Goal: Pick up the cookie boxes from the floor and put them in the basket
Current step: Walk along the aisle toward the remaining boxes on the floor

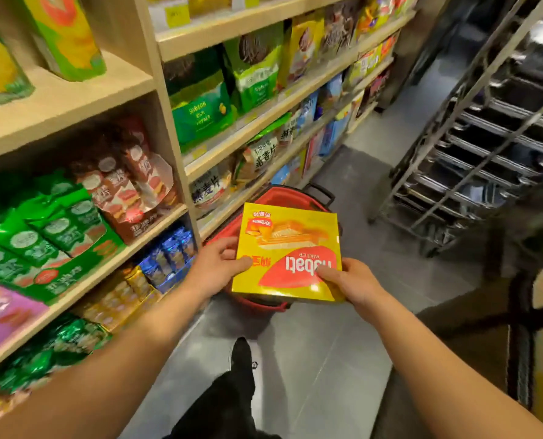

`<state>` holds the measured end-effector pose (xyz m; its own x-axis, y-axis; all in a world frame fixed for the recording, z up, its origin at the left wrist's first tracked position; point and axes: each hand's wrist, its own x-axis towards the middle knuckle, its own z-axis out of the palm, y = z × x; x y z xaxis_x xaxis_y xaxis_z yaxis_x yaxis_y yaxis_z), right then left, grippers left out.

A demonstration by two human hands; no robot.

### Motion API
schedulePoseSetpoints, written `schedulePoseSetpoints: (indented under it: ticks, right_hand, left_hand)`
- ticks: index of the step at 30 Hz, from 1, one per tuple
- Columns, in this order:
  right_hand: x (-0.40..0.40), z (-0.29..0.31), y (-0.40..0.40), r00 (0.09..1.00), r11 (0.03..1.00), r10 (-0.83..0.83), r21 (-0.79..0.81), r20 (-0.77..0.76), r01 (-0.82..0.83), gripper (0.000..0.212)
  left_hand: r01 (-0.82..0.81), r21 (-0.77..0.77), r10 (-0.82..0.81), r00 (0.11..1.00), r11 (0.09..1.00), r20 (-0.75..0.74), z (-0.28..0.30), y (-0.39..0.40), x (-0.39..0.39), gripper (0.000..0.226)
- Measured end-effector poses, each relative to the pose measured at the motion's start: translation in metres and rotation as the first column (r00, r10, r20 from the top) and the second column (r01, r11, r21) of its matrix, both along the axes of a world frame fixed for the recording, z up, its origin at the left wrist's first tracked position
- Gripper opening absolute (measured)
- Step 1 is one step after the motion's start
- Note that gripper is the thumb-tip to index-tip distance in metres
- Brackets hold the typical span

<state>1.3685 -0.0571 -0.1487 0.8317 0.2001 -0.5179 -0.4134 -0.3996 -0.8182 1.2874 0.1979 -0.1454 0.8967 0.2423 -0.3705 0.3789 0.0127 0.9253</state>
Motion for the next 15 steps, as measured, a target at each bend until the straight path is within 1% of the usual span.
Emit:
schedulePoseSetpoints:
  ticks: [3,7,9,11,12,15]
  right_hand:
    - [0.04,-0.02,0.0,0.995,0.999,0.004,-0.043,-0.098,-0.008,0.044]
    - [0.11,-0.045,0.004,0.983,0.995,0.015,-0.096,-0.184,-0.033,0.039]
    - [0.132,-0.053,0.005,0.978,0.993,0.013,-0.115,-0.208,-0.038,0.041]
    - [0.164,-0.064,0.007,0.972,0.99,0.029,-0.128,-0.231,-0.06,0.039]
    - [0.18,-0.07,0.007,0.965,0.989,0.042,-0.125,-0.259,-0.077,0.038]
    - [0.225,-0.096,0.004,0.943,0.979,0.104,-0.134,-0.317,-0.154,0.034]
  left_hand:
    - [-0.036,-0.06,0.03,0.994,0.998,-0.109,-0.024,0.002,0.038,0.05]
    - [-0.031,-0.065,0.019,0.984,0.997,-0.179,-0.054,0.002,0.108,0.038]
    - [-0.047,-0.089,0.028,0.979,0.995,-0.203,-0.059,-0.002,0.129,0.04]
    - [-0.047,-0.085,0.026,0.971,0.995,-0.238,-0.075,-0.004,0.155,0.049]
    - [-0.059,-0.087,0.034,0.964,0.994,-0.265,-0.084,-0.007,0.166,0.05]
    - [-0.149,-0.08,0.114,0.936,0.986,-0.334,-0.115,-0.018,0.195,0.043]
